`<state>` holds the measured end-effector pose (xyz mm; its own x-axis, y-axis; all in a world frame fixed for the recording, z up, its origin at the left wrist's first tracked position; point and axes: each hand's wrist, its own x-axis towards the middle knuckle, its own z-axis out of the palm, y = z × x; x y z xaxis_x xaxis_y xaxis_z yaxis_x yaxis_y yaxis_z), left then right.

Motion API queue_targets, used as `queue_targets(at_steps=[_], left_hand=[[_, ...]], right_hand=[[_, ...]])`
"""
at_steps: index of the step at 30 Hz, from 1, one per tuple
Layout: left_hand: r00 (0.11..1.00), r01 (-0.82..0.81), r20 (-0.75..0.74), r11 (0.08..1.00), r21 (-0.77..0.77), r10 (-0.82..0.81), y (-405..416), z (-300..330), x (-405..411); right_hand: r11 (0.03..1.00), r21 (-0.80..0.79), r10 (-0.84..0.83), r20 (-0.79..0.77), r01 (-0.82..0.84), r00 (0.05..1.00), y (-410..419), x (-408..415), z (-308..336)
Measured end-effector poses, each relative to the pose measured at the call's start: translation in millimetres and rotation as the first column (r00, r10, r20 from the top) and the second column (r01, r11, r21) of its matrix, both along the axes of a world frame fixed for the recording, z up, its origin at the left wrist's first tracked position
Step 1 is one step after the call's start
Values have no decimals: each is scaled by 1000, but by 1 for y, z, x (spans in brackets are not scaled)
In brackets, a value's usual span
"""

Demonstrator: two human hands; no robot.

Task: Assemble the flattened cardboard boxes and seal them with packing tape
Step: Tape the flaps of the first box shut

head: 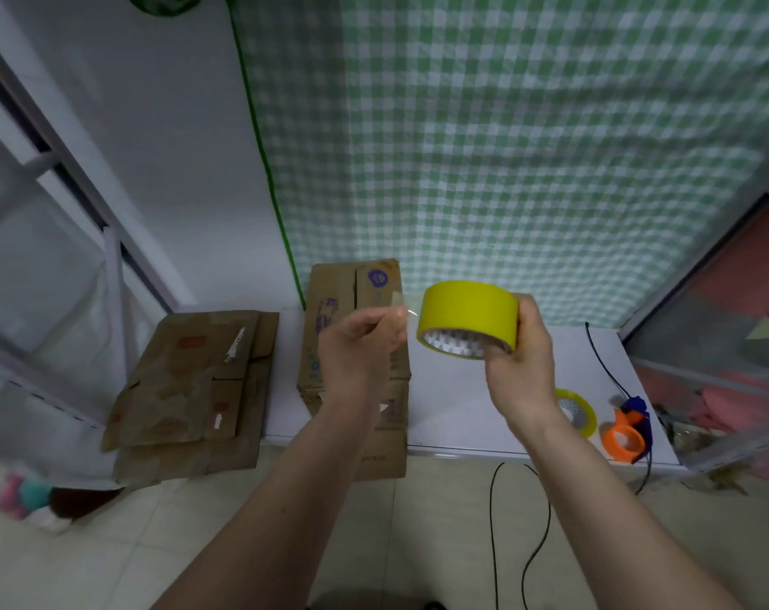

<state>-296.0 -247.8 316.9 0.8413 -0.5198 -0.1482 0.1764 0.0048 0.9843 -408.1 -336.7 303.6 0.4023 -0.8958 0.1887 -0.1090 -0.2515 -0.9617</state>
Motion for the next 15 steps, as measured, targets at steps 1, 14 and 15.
queue_targets(at_steps=[1, 14, 15], left_hand=[[999, -32, 17, 999, 38, 31, 3, -1, 4], [992, -109, -35, 970, 216, 119, 23, -35, 48], [990, -120, -40, 964, 235, 133, 26, -40, 54]], right_hand=[[999, -53, 9, -32, -11, 999, -4, -1, 0], [882, 471, -46, 111, -12, 993, -9, 40, -52], [927, 375, 4, 49, -22, 999, -7, 41, -58]])
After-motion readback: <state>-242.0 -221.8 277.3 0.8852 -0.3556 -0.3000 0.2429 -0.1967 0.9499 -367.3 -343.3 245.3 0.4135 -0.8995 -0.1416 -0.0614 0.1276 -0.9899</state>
